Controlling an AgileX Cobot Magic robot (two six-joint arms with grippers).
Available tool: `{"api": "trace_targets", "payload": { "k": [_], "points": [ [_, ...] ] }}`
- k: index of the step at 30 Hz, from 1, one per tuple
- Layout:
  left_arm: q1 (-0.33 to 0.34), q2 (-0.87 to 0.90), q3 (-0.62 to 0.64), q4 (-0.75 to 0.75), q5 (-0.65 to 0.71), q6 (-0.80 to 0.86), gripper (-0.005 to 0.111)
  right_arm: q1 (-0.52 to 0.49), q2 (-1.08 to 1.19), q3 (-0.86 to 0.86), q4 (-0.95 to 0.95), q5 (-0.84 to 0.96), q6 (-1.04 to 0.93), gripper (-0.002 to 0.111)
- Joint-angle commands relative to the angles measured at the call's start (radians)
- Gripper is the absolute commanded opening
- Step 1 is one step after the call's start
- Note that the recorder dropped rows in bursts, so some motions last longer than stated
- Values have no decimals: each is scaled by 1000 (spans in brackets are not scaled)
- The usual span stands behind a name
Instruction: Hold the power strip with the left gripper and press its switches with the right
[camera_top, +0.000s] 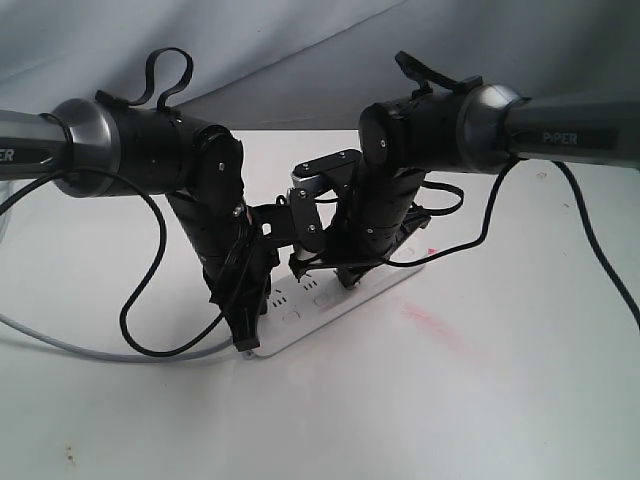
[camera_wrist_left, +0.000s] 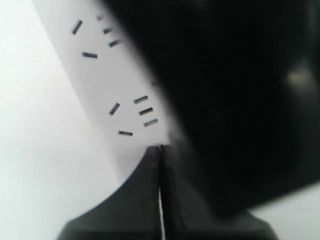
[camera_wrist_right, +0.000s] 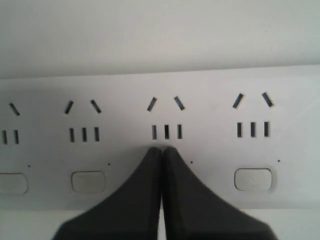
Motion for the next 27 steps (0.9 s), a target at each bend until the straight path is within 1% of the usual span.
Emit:
{"api": "trace_targets", "payload": {
  "k": [1,9,12,27],
  "points": [
    [-5,30,15,-9,30,-5,0,10,54,23,-59,20,-2,0],
    [-5,30,15,-9,30,-5,0,10,-32,23,-67,-32,11,0],
    [-5,30,15,-9,30,-5,0,10,-60,23,-101,-36,17,0],
    [-5,30,15,-9,30,-5,0,10,-68,23,-111,-38,27,0]
  ]
}}
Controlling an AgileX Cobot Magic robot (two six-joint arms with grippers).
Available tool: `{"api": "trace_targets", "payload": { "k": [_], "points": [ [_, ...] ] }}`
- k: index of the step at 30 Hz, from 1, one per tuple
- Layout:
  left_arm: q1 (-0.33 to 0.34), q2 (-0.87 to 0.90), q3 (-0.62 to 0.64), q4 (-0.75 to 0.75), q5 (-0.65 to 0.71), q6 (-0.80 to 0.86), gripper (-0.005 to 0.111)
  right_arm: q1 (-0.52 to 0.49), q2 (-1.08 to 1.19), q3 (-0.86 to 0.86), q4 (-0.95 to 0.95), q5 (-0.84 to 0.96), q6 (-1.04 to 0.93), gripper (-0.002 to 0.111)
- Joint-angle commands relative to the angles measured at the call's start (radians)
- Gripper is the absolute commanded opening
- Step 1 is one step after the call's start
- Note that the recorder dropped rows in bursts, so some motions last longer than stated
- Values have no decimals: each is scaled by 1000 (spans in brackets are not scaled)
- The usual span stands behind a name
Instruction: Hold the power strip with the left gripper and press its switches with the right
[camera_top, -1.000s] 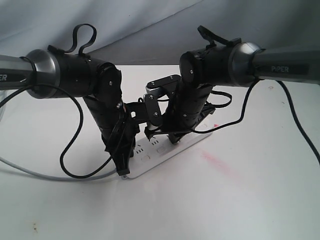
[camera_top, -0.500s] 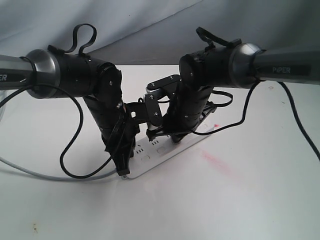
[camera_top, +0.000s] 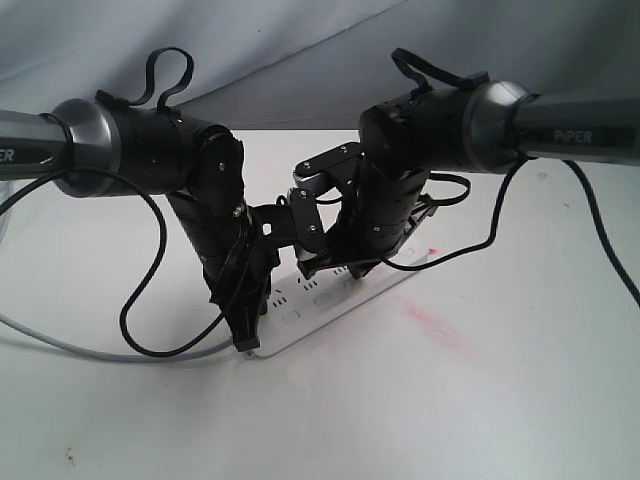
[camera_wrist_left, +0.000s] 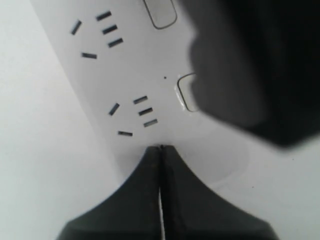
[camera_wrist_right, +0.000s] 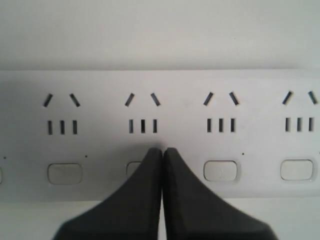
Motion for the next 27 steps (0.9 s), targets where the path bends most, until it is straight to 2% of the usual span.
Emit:
{"api": "trace_targets", "payload": {
  "k": [1,9,15,20,23,27],
  "points": [
    [-5,30,15,-9,28,-5,0,4,-14,4,-8,-9,-1,0],
    [-5,30,15,-9,28,-5,0,1,-16,4,3,-26,-1,0],
    [-5,30,15,-9,28,-5,0,-90,-85,4,-11,-30,107,0],
    [-5,30,15,-9,28,-5,0,-157,-104,7,138,-32,110,0],
    [-5,30,15,-13,28,-5,0,-167,-119,51,246,-116,62,0],
    [-5,30,15,-13,28,-15,0,-172,-181,203,258,-267,73,0]
  ]
}}
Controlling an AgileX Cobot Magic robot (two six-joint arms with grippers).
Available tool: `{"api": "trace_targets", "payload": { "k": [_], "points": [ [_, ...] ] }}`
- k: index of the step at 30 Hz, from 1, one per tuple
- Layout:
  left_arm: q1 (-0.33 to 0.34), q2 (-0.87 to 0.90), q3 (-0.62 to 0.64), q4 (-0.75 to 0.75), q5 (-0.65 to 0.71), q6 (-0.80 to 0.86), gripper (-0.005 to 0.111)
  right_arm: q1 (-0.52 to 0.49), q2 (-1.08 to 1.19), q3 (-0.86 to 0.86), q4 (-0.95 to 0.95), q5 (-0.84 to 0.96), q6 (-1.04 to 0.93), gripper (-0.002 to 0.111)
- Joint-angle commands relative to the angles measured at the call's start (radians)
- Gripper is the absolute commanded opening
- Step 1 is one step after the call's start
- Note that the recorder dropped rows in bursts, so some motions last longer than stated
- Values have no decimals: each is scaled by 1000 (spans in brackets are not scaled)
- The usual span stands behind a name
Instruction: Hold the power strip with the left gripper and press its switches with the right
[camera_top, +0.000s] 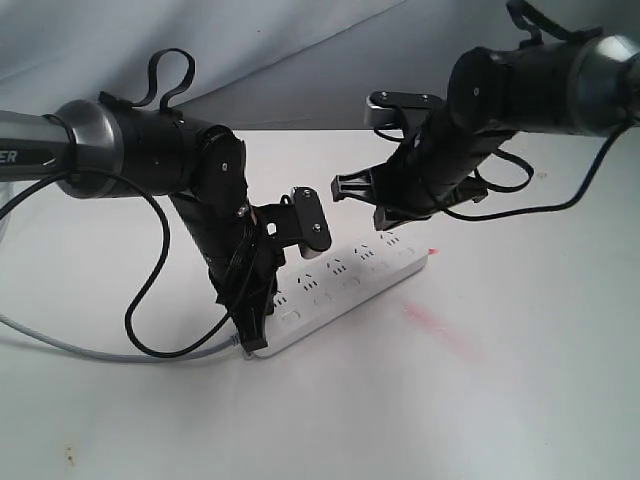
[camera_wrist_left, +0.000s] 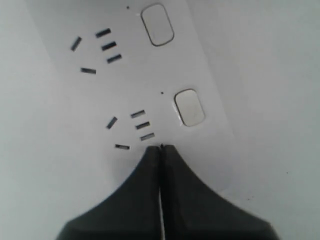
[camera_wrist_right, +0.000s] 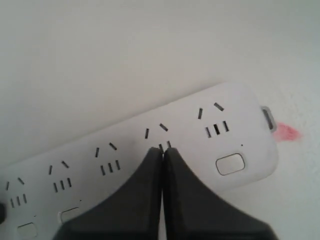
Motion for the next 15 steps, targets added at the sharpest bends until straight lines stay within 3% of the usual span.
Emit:
{"api": "trace_targets", "payload": {
  "k": [1,8,12,15],
  "points": [
    [-3,30,17,8,42,-15,0,-15,-99,184,25,-200,18,0],
    [-3,30,17,-22,24,-20,0,-54,-431,650,171,-626,23,0],
    [-3,30,17,-43,1,-42,0,-54,-601,849,159,-728,-6,0],
    [-3,12,17,-43,-11,-119,0,-54,-686,887,148,-714,-14,0]
  ]
}}
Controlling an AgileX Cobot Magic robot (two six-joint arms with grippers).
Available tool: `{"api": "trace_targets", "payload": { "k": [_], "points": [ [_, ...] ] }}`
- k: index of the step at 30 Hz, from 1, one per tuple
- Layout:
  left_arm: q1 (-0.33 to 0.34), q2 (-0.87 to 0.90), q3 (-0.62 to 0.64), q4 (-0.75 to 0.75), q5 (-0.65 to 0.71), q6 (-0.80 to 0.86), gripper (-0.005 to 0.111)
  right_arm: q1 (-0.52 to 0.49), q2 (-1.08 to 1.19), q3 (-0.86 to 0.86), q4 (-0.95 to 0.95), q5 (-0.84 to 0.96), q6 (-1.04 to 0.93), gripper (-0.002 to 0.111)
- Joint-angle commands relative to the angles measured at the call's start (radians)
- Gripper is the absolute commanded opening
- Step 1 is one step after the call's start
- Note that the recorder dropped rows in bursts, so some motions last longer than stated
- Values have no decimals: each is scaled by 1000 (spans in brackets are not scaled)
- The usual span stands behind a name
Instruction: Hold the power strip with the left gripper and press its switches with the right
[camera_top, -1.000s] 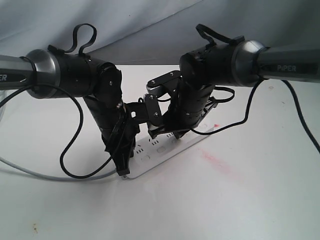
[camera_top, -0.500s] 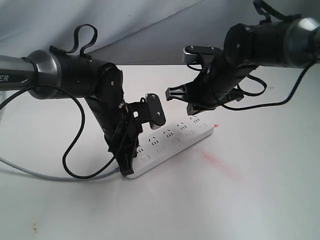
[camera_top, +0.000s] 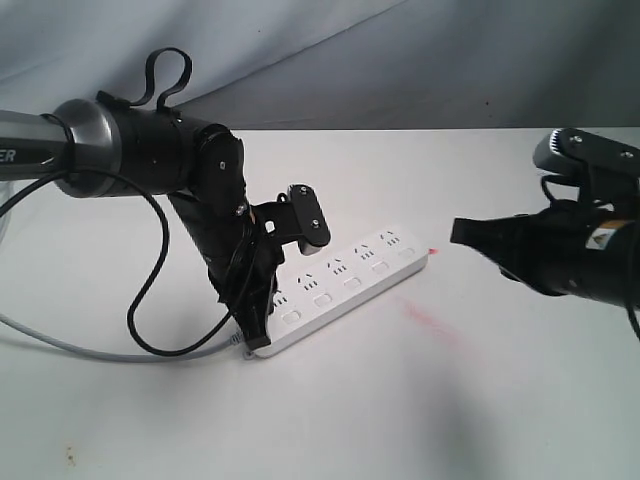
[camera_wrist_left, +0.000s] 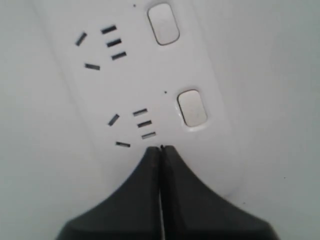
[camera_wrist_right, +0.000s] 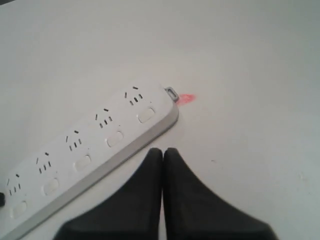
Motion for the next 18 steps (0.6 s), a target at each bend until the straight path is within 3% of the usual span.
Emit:
{"api": "trace_targets", "payload": {
  "k": [1,11,18],
  "points": [
    [-3,-4,17,-24,-10,-96,0,-7,-131,59,-16,-10,-26,0],
    [-3,-333,17,-26,-203,-302,0,-7,-478,61,-27,135,-100,0],
    [-3,-590,31,-22,-260,-398,0,-7,-639,61,-93,174,-100,0]
  ]
}}
